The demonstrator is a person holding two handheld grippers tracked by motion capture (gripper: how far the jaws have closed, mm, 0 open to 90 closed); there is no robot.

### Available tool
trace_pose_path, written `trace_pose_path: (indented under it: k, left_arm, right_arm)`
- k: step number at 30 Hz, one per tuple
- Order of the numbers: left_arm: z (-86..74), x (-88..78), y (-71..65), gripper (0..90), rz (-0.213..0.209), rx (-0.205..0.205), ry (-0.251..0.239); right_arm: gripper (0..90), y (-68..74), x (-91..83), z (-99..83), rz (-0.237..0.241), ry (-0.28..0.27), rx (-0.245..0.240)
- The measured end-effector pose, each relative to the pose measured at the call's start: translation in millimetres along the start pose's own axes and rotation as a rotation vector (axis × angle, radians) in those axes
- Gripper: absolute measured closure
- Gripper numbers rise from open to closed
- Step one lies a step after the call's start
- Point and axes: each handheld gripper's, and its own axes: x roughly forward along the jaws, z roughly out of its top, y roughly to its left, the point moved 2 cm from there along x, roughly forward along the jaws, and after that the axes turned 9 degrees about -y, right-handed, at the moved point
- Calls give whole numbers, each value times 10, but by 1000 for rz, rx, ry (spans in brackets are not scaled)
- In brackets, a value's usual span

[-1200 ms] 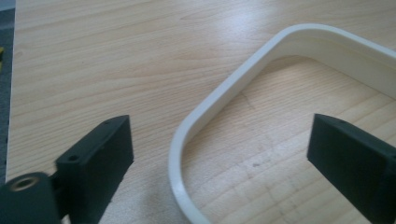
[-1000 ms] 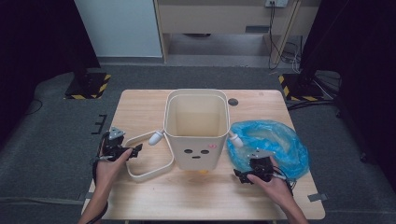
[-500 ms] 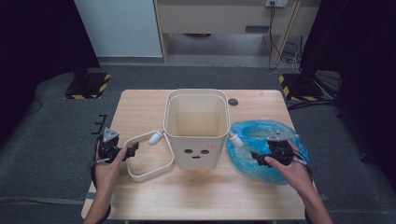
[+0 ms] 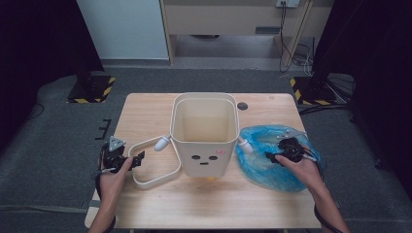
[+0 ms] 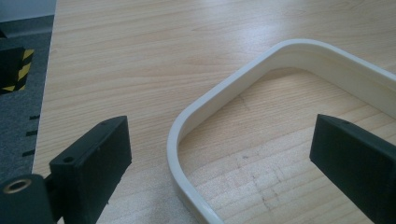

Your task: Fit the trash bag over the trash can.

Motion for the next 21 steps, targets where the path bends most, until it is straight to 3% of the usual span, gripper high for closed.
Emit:
trace_pose_path:
  k: [2, 5, 9, 14, 18, 21]
  left_arm:
    - [0, 1, -7, 48, -2, 9, 5]
    - [0, 2, -9, 49, 1, 14, 6]
    - [-3, 3, -13, 55, 0, 13, 9]
    - [2, -4, -20, 58, -3, 20, 11]
    - [0, -4, -13, 61, -3, 22, 12]
    - [-7, -4, -6, 62, -4, 20, 14]
  right_arm:
    - [275, -26, 64, -46, -16, 7, 9]
    - [207, -28, 122, -91, -3, 26, 28]
    - [185, 13, -10, 31, 21, -9, 2]
    - [328, -118, -159, 195, -3, -16, -22]
    - [364, -165, -29, 90, 3, 44, -7]
    - [285, -129, 92, -43, 21, 66, -9]
